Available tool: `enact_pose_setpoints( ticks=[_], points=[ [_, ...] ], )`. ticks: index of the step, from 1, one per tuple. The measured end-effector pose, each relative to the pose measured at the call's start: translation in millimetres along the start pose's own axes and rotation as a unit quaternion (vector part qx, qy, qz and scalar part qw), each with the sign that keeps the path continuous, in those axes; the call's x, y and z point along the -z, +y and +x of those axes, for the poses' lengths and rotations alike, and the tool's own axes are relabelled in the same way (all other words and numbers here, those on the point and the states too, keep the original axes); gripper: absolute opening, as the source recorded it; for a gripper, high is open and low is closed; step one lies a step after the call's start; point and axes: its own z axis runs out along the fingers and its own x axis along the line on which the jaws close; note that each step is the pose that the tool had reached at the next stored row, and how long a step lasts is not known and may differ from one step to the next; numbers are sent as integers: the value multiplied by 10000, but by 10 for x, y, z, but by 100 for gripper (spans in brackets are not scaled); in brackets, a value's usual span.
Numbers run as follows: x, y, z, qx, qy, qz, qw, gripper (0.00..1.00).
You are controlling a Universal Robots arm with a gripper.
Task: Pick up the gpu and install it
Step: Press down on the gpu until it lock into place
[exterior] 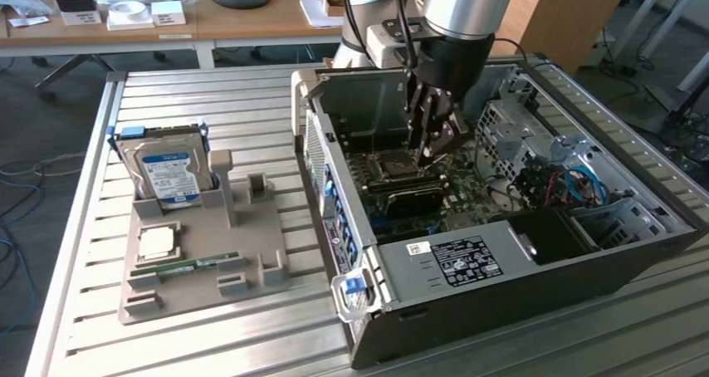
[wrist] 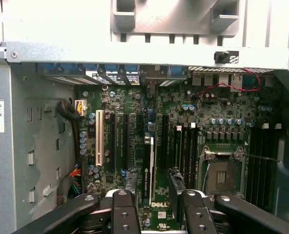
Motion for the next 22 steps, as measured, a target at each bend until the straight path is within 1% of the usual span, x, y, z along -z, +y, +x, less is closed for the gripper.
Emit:
enact_pose_setpoints(
  ticks=[2, 5, 6, 8, 22],
  points=[
    [0, 0, 0, 0, 0, 0, 10000, 38],
    [0, 0, 0, 0, 0, 0, 10000, 20],
    [0, 0, 0, 0, 0, 0, 10000, 20],
    [0, 0, 0, 0, 0, 0, 10000, 11],
    [-2, 0, 0, 0, 0, 0, 10000, 11]
  ],
)
